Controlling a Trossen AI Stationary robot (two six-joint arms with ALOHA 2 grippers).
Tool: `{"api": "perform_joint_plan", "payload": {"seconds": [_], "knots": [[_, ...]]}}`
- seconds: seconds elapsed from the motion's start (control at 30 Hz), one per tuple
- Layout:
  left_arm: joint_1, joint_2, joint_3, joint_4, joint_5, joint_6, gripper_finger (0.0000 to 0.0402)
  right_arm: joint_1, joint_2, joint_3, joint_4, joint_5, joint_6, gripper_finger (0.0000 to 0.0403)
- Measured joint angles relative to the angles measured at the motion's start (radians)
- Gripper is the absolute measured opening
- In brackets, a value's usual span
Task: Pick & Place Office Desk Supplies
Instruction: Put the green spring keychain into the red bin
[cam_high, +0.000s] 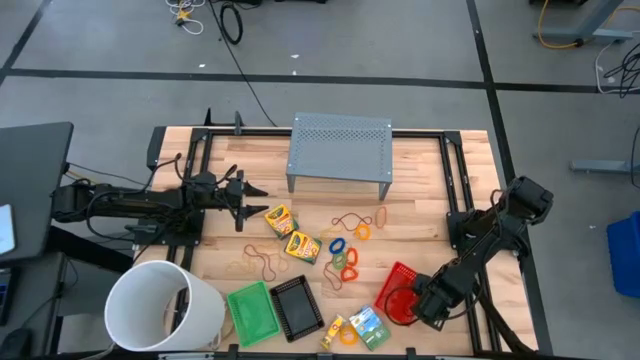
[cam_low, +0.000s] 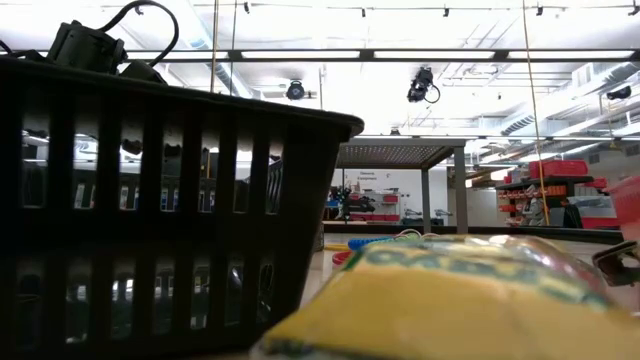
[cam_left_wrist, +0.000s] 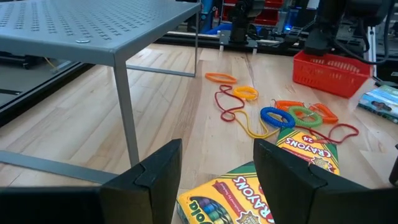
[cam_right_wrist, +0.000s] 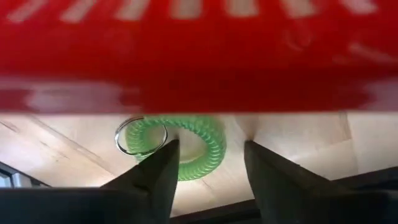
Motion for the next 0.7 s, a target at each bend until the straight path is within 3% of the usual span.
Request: {"api": "perform_joint_plan", "payload": {"seconds": [0.13,0.33,0.57,0.7], "knots": [[0.0,0.0,0.0,0.0,0.0,0.0,0.0204,0.0,0.002,-0.002,-0.009,-0.002,-0.004,0.0139],[0.0,0.0,0.0,0.001,0.0,0.0,0.0204,0.0,0.005,0.007,-0.002,-0.045,-0.01,0.0018],[0.0,0.0,0.0,0.001,0.0,0.0,0.0204,0.003,0.01,0.069,-0.014,-0.111,-0.006,0.0007],[0.0,0.0,0.0,0.001,0.0,0.0,0.0204,0.002,0.01,0.158,-0.106,-0.097,0.003,0.0004]]}}
